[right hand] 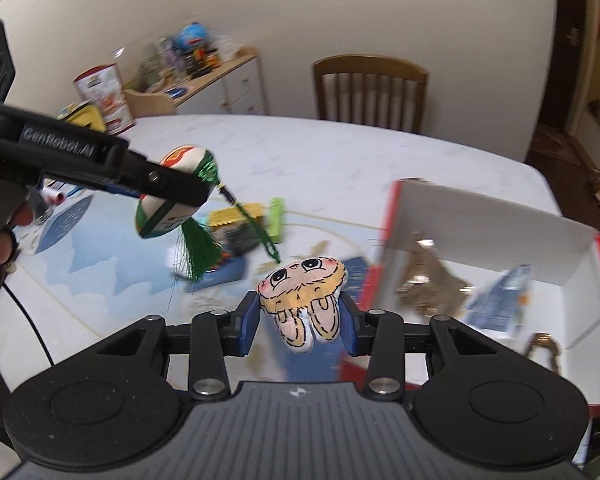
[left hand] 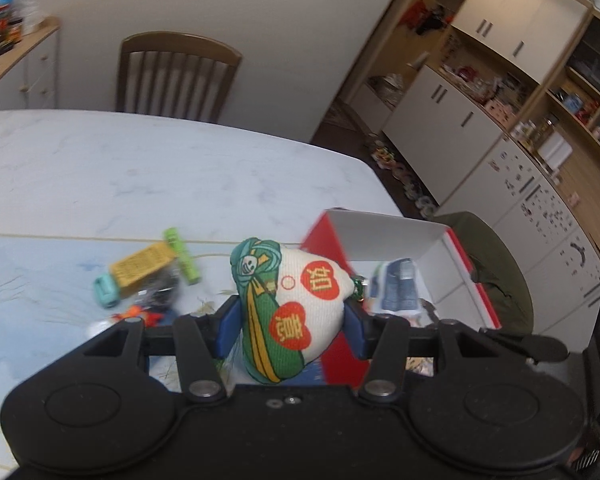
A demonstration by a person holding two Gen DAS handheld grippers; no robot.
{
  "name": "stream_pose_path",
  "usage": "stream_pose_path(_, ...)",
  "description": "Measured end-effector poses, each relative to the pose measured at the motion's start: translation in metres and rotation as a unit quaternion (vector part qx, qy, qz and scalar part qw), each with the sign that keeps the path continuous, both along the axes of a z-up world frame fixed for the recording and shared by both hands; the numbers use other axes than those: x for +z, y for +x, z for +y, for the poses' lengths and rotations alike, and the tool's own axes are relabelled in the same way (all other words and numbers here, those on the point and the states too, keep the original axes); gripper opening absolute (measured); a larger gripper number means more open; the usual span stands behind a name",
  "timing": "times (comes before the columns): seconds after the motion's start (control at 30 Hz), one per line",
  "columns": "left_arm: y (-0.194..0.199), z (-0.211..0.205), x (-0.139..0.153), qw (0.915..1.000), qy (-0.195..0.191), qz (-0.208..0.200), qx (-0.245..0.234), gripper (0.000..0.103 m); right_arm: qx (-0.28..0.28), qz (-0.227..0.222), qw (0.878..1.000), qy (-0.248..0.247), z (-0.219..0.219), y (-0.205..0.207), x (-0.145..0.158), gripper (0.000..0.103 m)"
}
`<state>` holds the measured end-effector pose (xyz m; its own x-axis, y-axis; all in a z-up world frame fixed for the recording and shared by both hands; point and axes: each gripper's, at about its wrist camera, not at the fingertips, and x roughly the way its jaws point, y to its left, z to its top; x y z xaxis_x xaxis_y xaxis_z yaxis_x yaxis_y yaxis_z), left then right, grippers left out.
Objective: Organize objects
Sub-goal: 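Carry the zongzi sachet and rabbit cookie over the red box with both tools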
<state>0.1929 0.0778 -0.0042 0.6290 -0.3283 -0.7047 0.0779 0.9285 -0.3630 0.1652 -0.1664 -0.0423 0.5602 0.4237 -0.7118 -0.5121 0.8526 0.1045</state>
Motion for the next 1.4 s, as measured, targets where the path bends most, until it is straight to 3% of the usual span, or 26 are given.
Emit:
stream_pose_path(0.4,0.041,-0.103,0.007,0.9982,0.019,-0.014,-0.055,0.052,-0.053,0.004,0.999,-0.007,-0.09,0.028,-0.003,0.04)
stream_pose_path(0.77,0.077,-0.169,0.008,0.9955,0.038,-0.022,-0.084,0.052,-0.081,0.007,0.997,-0.011,-0.146,0.051,-0.014,0.04)
stream_pose_path(0.93,0.095,-0.189,-0.007,0.9947,0.06,-0.014,-0.083,0.052,-0.083,0.015,0.996,-0.023,-0.16,0.064,-0.026,0.041)
stream_pose_path(1.2,0.126,-0.206,-0.05,0.9928,0.09,0.03,-0.072,0.052,-0.081,0.038,0.995,-0.043,-0.167,0.086,-0.047,0.041)
stream_pose_path(1.4,0.144,-0.215,-0.07,0.9899,0.111,0.05,-0.073,0.052,-0.059,0.056,0.994,-0.072,-0.157,0.1,-0.07,0.041)
